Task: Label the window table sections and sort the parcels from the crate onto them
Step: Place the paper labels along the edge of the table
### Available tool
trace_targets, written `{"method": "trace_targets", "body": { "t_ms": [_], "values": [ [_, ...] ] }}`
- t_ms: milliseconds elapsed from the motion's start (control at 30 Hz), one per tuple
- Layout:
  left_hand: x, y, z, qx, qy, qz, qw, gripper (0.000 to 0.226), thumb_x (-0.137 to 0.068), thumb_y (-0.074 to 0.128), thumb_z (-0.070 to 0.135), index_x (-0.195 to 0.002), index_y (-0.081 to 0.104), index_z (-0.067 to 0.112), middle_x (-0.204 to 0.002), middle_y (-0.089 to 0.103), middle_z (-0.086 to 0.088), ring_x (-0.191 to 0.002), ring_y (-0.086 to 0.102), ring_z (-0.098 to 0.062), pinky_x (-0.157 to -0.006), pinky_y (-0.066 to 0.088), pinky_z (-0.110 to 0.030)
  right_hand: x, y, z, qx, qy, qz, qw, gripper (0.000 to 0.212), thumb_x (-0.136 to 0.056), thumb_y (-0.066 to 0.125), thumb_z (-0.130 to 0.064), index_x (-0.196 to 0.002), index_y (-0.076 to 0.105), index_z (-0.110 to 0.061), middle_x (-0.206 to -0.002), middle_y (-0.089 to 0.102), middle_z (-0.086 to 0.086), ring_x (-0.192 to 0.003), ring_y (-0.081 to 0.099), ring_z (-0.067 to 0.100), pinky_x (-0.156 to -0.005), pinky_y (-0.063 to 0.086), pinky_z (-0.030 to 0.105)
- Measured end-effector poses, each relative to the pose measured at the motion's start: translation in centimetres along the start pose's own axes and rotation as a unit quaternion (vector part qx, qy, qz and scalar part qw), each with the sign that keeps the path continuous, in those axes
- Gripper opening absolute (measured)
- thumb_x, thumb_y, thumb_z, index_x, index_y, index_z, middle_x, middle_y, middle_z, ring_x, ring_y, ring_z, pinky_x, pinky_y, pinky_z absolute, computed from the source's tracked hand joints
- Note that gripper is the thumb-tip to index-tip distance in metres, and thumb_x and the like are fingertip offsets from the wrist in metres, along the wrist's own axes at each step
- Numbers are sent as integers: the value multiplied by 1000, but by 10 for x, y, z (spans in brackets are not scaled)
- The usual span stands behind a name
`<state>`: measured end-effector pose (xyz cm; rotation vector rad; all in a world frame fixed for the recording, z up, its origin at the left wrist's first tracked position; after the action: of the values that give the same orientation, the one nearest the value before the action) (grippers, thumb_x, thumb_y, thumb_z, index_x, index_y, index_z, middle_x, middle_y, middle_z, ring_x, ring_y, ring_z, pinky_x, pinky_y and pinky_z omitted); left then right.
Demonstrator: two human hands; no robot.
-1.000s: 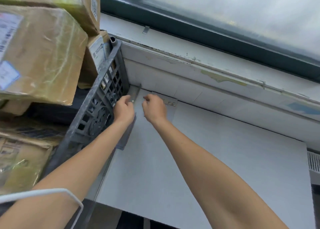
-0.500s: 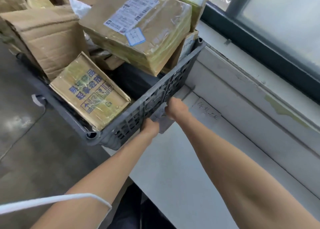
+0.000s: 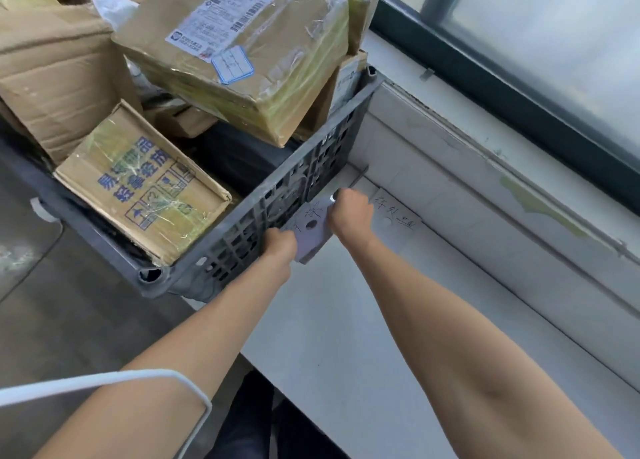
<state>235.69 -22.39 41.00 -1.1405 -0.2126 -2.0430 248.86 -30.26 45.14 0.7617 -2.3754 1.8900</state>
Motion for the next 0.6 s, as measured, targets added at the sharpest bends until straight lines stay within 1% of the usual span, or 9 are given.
{"method": "trace_targets", "body": {
  "t_ms": [200, 333, 400, 433, 467, 500, 533, 567, 600],
  "values": [
    [24, 26, 29, 81, 23, -8, 996, 39, -90, 40, 3, -125, 58, 4, -121, 66, -14, -109, 65, -33, -88, 51, -48, 2, -35, 59, -171, 139, -3, 975, 34, -83, 49, -4, -104, 72, -15, -111, 71, 7, -106, 63, 31, -95, 49, 36],
    [36, 60, 61, 39, 95, -24, 994, 20, -92, 39, 3, -94, 58, 5, -97, 60, -10, -82, 56, -29, -67, 47, -29, 14, -58, 103, -245, 187, 13, 951, 31, -83, 51, -8, -99, 74, -19, -104, 72, 6, -100, 65, 29, -88, 51, 33],
    [45, 78, 71, -4, 143, -34, 989, 26, -91, 40, 3, -104, 62, 5, -101, 61, -12, -85, 41, -23, -82, 49, -36, 22, -64, 125, -281, 207, 27, 937, 28, -85, 53, -7, -99, 74, -17, -99, 70, 6, -94, 63, 27, -82, 50, 30],
    [50, 89, 74, -35, 163, -36, 985, 34, -90, 40, 2, -117, 60, 0, -113, 63, -18, -100, 60, -36, -92, 48, -43, 27, -66, 137, -294, 217, 35, 930, 25, -85, 53, -6, -95, 74, -16, -95, 67, 6, -89, 60, 26, -76, 46, 27],
    [55, 99, 75, -68, 180, -37, 981, 43, -88, 39, 2, -129, 51, -7, -128, 58, -26, -131, 42, -33, -99, 43, -48, 32, -67, 150, -304, 228, 44, 924, 22, -85, 53, -5, -88, 72, -16, -92, 65, 6, -86, 57, 27, -73, 43, 26],
    [62, 110, 75, -103, 196, -39, 974, 47, -87, 38, 1, -132, 43, -10, -136, 50, -28, -118, 57, -36, -102, 37, -51, 37, -67, 163, -314, 239, 52, 917, 22, -85, 54, -3, -85, 71, -17, -92, 66, 8, -86, 58, 29, -72, 42, 26],
    [67, 122, 73, -129, 209, -48, 968, 47, -86, 37, 0, -132, 41, -11, -138, 46, -28, -106, 24, -13, -103, 35, -51, 44, -65, 176, -326, 252, 59, 909, 23, -85, 54, -3, -89, 73, -16, -96, 69, 8, -91, 61, 30, -73, 44, 26],
    [71, 135, 69, -152, 218, -64, 962, 46, -87, 36, 0, -131, 42, -12, -138, 46, -28, -130, 32, -35, -104, 34, -51, 51, -63, 190, -338, 267, 64, 900, 27, -85, 55, -3, -97, 75, -16, -103, 72, 7, -97, 64, 29, -76, 46, 27],
    [74, 147, 63, -171, 222, -83, 956, 45, -88, 36, 1, -131, 46, -10, -137, 49, -28, -131, 40, -38, -105, 35, -50, 59, -58, 205, -349, 283, 69, 891, 31, -85, 55, -4, -104, 75, -17, -108, 73, 5, -101, 66, 27, -79, 49, 28]
  ]
}}
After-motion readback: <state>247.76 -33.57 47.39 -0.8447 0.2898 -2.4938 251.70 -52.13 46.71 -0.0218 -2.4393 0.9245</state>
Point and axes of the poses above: each hand's wrist, its own x-axis away from the middle knuckle, its own y-axis out of the palm, z = x × y, the point moved 4 cm from there along -x, towards the middle knuckle
